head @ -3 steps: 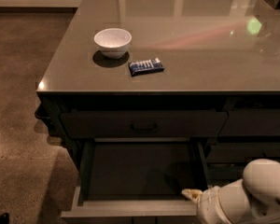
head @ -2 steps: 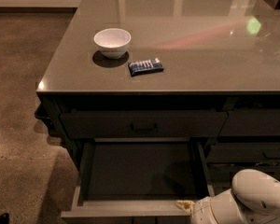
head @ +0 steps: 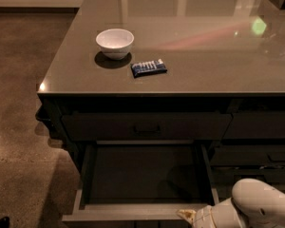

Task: Close middle drawer

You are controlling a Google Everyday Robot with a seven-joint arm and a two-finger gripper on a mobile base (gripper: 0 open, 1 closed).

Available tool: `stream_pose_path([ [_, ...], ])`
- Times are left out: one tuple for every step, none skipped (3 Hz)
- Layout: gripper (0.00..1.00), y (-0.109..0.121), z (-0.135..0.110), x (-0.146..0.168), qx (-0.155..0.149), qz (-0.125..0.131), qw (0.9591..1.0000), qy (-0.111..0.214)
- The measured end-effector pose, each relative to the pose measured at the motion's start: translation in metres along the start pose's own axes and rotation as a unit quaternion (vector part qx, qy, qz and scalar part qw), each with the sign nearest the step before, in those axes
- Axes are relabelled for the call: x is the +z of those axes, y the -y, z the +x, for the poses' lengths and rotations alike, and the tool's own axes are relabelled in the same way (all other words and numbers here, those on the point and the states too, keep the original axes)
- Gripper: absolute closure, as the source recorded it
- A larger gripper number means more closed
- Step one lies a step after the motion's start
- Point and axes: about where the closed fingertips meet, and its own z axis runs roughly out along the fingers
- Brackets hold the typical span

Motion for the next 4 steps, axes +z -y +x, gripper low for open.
stream_pose_path([
  [0.0,0.005,0.036,0.04,0.017,-0.015,0.9997,0.01],
  [0.0,0.008,0.065,0.088,0.031,-0.038,0.9986,0.019],
  [0.0,0.008,0.065,0.088,0.031,-0.038,0.9986,0.019],
  [0.0,0.03,0.058,0.087,0.023,-0.024,0.9992,0.021],
])
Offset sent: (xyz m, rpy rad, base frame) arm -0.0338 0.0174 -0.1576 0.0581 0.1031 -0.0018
